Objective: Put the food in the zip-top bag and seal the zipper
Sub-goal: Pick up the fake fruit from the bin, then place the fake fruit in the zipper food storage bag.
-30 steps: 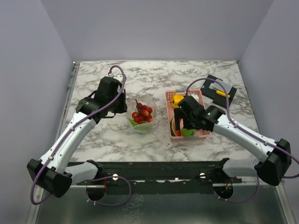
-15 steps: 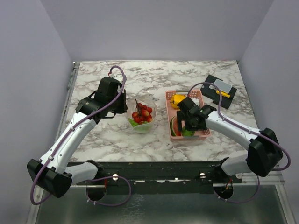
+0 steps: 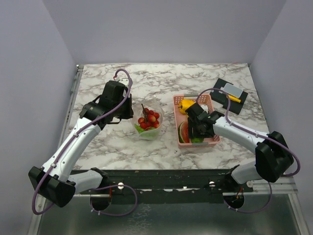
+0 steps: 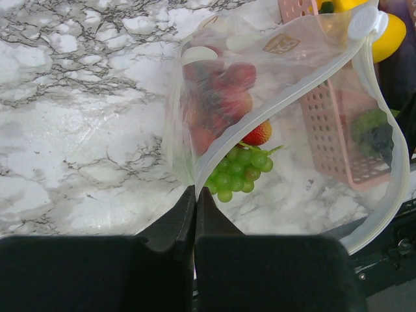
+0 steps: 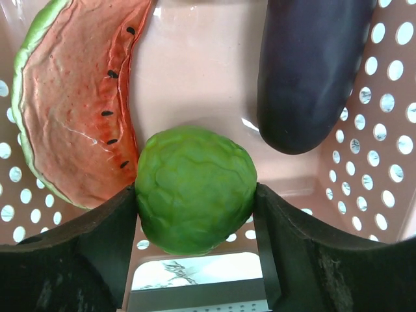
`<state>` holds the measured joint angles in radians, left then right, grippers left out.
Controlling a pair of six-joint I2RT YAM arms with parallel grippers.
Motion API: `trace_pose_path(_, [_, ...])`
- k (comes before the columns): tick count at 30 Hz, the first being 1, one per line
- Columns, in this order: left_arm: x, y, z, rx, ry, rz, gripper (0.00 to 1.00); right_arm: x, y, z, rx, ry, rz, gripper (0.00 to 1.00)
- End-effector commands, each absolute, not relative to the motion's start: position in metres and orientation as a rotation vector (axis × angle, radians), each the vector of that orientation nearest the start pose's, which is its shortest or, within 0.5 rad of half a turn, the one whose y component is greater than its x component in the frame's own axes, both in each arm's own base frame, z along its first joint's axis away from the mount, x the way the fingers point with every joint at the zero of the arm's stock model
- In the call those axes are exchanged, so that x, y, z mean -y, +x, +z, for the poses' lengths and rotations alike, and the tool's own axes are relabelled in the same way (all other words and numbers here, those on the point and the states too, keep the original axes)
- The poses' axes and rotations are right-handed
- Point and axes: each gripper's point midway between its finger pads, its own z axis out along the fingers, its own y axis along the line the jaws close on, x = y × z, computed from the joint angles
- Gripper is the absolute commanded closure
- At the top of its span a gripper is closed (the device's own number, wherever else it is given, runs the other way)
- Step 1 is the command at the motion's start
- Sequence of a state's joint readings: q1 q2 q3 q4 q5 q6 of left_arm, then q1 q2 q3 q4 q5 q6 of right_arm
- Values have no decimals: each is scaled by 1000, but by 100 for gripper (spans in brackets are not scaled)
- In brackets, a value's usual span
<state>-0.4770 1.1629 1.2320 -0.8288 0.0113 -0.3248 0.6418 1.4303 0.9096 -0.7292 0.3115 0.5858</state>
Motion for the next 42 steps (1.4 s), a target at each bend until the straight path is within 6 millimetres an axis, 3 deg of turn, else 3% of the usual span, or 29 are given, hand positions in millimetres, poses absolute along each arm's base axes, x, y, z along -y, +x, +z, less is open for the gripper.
trace_pose_path(1, [161, 273, 240, -2334, 191, -439, 100, -139, 237, 54, -2709, -16, -70, 41])
trace_pose_path(7, [160, 273, 240, -2334, 191, -433, 100, -134, 246, 79, -2651, -19, -97, 61])
trace_pose_path(15, [160, 273, 239, -2335, 189, -436, 100, -146, 264, 147, -2513, -26, 22, 69])
trace_pose_path(21, [161, 275, 238, -2339, 187, -436, 100, -176, 276, 206, -2381, -133, 243, 73])
trace_pose_path(29, [161, 274, 239, -2337, 186, -438, 100, -221, 277, 277, -2203, -297, 532, 73])
trace_pose_path(42, [162, 274, 239, -2337, 185, -445, 100, -298, 259, 339, -1994, -550, 776, 73])
